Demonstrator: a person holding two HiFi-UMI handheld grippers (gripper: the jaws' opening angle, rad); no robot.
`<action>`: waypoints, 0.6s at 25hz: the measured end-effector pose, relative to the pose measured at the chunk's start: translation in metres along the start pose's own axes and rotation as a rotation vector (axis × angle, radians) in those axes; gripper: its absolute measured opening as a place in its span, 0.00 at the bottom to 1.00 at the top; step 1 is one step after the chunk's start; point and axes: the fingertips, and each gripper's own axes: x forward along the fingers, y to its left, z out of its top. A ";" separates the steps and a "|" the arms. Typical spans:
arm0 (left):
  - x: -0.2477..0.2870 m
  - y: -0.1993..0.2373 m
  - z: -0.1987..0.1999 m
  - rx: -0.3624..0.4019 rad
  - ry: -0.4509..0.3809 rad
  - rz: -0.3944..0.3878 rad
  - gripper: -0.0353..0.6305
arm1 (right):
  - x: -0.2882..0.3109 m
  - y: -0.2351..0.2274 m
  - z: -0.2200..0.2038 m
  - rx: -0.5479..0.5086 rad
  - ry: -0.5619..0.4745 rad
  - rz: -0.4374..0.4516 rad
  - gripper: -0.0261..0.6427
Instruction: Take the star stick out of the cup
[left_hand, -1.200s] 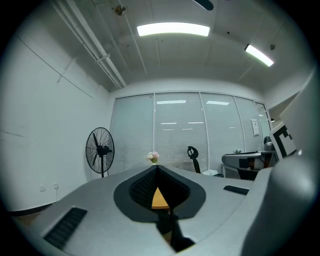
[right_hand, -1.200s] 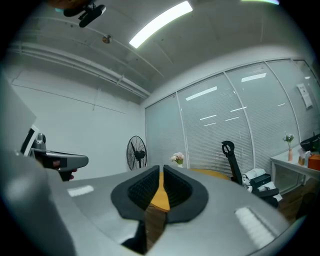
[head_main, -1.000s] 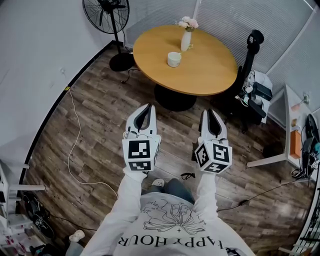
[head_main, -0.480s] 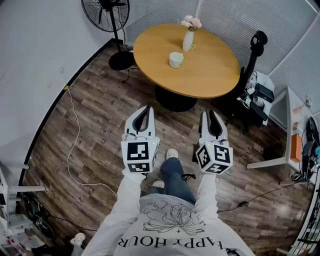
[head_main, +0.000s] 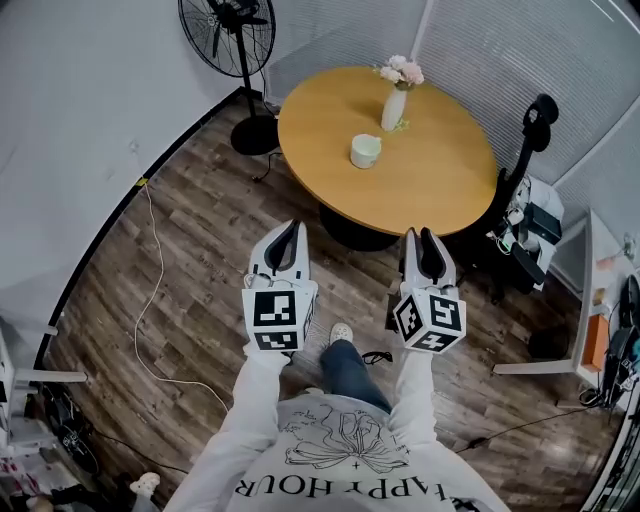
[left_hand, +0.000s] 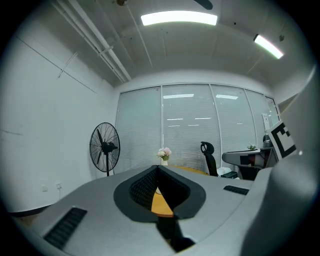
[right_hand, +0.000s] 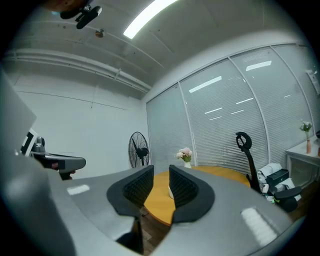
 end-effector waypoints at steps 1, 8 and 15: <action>0.012 0.001 0.003 0.003 0.000 0.006 0.06 | 0.013 -0.004 0.002 -0.004 0.000 0.007 0.18; 0.096 0.001 0.025 0.002 -0.012 0.039 0.06 | 0.098 -0.040 0.021 -0.006 -0.002 0.057 0.18; 0.166 0.005 0.030 -0.001 0.002 0.072 0.06 | 0.169 -0.070 0.021 0.011 0.011 0.100 0.18</action>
